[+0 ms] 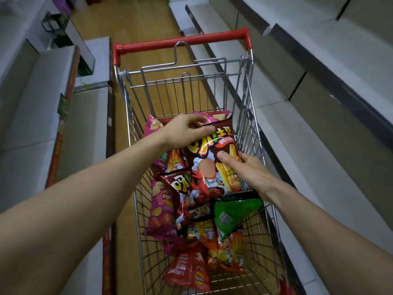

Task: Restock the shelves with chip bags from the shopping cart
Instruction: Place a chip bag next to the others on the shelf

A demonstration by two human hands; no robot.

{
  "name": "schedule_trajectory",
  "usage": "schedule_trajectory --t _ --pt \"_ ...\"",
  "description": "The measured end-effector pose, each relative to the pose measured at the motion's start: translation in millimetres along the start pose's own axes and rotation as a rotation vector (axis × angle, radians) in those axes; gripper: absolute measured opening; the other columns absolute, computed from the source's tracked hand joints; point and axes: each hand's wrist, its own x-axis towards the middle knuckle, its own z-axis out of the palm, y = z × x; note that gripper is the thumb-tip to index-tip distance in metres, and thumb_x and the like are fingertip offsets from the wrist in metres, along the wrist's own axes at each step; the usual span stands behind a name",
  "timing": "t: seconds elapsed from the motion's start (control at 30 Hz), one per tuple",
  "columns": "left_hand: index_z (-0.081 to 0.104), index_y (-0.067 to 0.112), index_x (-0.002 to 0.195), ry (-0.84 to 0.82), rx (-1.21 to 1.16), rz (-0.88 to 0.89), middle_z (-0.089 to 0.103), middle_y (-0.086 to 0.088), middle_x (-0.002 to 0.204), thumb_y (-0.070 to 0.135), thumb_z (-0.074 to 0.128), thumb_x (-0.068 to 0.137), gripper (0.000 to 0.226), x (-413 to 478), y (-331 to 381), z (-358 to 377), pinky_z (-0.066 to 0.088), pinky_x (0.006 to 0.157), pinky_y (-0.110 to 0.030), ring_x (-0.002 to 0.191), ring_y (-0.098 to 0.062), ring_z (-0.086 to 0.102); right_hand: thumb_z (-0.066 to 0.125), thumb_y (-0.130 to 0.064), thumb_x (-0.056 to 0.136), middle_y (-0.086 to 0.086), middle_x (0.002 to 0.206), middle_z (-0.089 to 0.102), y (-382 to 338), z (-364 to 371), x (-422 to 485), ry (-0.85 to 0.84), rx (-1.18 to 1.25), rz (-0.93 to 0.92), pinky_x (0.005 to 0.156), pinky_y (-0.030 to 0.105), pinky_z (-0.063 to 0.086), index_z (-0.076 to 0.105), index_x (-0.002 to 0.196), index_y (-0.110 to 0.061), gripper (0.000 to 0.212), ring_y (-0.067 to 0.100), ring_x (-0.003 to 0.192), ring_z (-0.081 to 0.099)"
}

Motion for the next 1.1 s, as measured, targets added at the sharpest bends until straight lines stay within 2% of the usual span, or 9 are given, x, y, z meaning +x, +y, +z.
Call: schedule_trajectory --t 0.1,0.2,0.3,0.37,0.57,0.67,0.8,0.93,1.1 --pt "0.023 0.02 0.152 0.145 -0.212 -0.193 0.041 -0.007 0.149 0.068 0.063 0.077 0.098 0 3 13 0.04 0.099 -0.029 0.126 -0.023 0.049 0.068 -0.082 0.054 0.004 0.119 0.067 -4 -13 -9 0.086 0.046 0.005 0.102 0.047 0.046 0.052 0.131 -0.021 0.099 0.023 0.109 0.064" --pt "0.035 0.018 0.144 0.07 -0.58 -0.333 0.057 -0.011 0.134 0.082 0.071 0.047 0.122 -4 24 29 0.047 0.095 -0.044 0.113 -0.027 0.06 0.07 -0.059 0.076 0.002 0.099 0.074 -15 -27 -20 0.122 0.173 -0.05 0.088 0.039 0.055 0.059 0.114 -0.021 0.056 0.019 0.088 0.072" --pt "0.053 0.011 0.125 -0.037 -0.758 -0.31 0.067 -0.007 0.113 0.068 0.066 0.072 0.079 -15 59 46 0.057 0.069 -0.031 0.096 -0.021 0.067 0.07 -0.058 0.077 0.004 0.096 0.075 -27 -44 -36 0.155 0.238 -0.104 0.085 0.041 0.057 0.059 0.119 -0.017 0.06 0.02 0.082 0.074" --pt "0.049 0.007 0.132 -0.05 -0.768 -0.272 0.066 -0.009 0.118 0.064 0.07 0.074 0.084 -20 82 52 0.058 0.058 -0.027 0.094 -0.021 0.068 0.069 -0.061 0.076 0.006 0.1 0.074 -32 -57 -50 0.161 0.251 -0.147 0.084 0.043 0.058 0.055 0.126 -0.017 0.068 0.022 0.084 0.074" --pt "0.056 0.015 0.127 -0.045 -0.749 -0.039 0.073 -0.011 0.107 0.054 0.07 0.078 0.064 -43 161 53 0.059 0.08 -0.041 0.093 -0.028 0.072 0.065 -0.058 0.082 0.003 0.105 0.072 -60 -103 -115 0.331 0.254 -0.316 0.066 0.029 0.06 0.051 0.122 -0.021 0.056 0.015 0.08 0.074" --pt "0.052 0.015 0.132 -0.083 -0.711 0.102 0.07 -0.011 0.114 0.054 0.075 0.074 0.073 -62 206 56 0.054 0.092 -0.047 0.101 -0.03 0.069 0.064 -0.061 0.08 0.001 0.106 0.07 -76 -131 -154 0.459 0.232 -0.406 0.07 0.03 0.058 0.051 0.124 -0.02 0.062 0.016 0.084 0.072" --pt "0.052 0.018 0.124 -0.046 -0.656 0.249 0.071 -0.011 0.109 0.047 0.069 0.083 0.053 -98 271 67 0.059 0.082 -0.043 0.092 -0.028 0.072 0.062 -0.06 0.083 -0.005 0.109 0.065 -92 -164 -216 0.609 0.207 -0.532 0.076 0.031 0.055 0.045 0.127 -0.022 0.061 0.012 0.092 0.068" --pt "0.052 0.02 0.124 0.056 -0.624 0.412 0.072 -0.008 0.106 0.047 0.072 0.081 0.054 -134 334 85 0.06 0.078 -0.041 0.087 -0.025 0.073 0.06 -0.06 0.084 -0.009 0.109 0.063 -99 -195 -283 0.742 0.173 -0.672 0.079 0.032 0.054 0.041 0.131 -0.026 0.061 0.011 0.096 0.066" --pt "0.057 0.024 0.114 0.022 -0.633 0.595 0.074 -0.003 0.099 0.042 0.07 0.084 0.037 -179 406 111 0.059 0.07 -0.035 0.084 -0.022 0.074 0.06 -0.056 0.086 -0.011 0.108 0.066 -96 -228 -364 0.936 0.126 -0.794 0.087 0.038 0.054 0.046 0.13 -0.028 0.054 0.011 0.096 0.067"
